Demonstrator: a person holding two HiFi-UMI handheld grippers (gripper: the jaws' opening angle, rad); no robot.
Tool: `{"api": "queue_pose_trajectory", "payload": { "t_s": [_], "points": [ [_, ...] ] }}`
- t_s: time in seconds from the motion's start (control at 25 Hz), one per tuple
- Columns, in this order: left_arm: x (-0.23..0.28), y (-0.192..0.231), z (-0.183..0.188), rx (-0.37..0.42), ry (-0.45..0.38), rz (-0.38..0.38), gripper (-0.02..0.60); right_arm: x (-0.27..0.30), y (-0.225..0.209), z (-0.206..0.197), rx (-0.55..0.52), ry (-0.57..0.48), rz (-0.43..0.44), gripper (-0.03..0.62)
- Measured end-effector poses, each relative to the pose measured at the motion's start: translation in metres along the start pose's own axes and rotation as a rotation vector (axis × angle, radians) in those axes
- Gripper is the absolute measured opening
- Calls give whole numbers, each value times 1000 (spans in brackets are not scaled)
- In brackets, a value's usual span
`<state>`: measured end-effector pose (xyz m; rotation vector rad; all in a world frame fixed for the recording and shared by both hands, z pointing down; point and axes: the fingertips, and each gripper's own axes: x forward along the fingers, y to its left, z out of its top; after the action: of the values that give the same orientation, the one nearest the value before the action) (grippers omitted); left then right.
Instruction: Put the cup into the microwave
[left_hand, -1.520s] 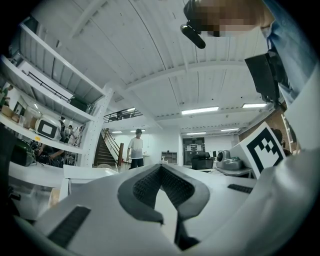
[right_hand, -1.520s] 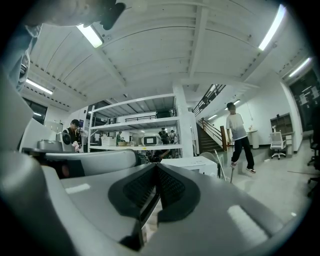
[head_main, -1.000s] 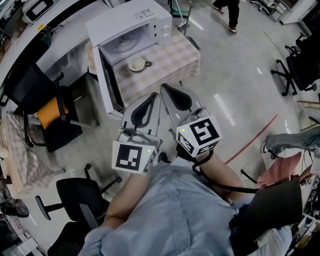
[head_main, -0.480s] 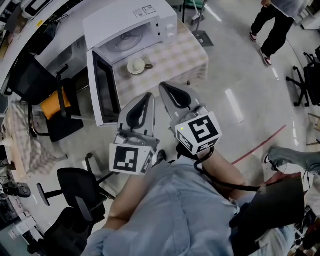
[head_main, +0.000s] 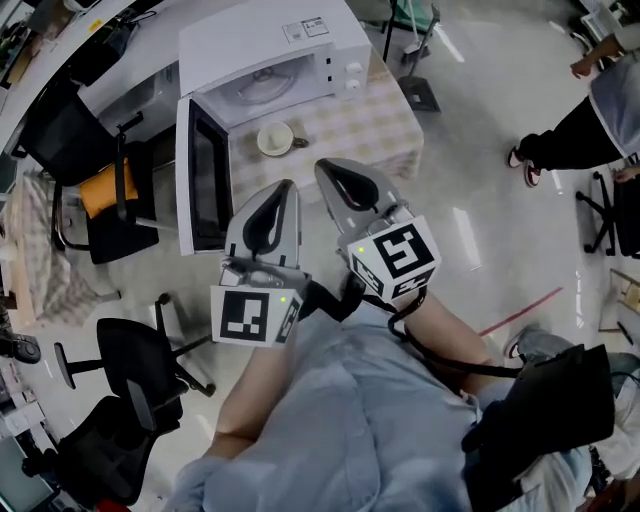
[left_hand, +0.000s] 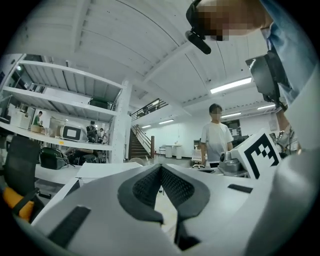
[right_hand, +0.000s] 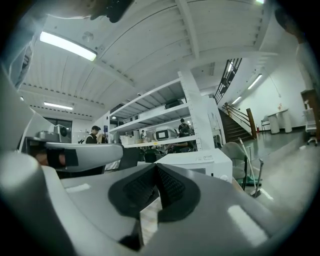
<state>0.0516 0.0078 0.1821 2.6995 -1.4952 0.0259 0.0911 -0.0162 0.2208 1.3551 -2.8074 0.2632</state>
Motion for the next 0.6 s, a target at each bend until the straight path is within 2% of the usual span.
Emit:
{"api": "queue_pose_trajectory", "payload": {
  "t_s": [0.36,0.6],
  "points": [
    [21,44,-22,-65,-31,91,5,40,-14,-20,-49,43,61,3],
    [46,75,-46,-86,-32,117,5,73,-29,-35,-89,66,94,3]
  ]
}}
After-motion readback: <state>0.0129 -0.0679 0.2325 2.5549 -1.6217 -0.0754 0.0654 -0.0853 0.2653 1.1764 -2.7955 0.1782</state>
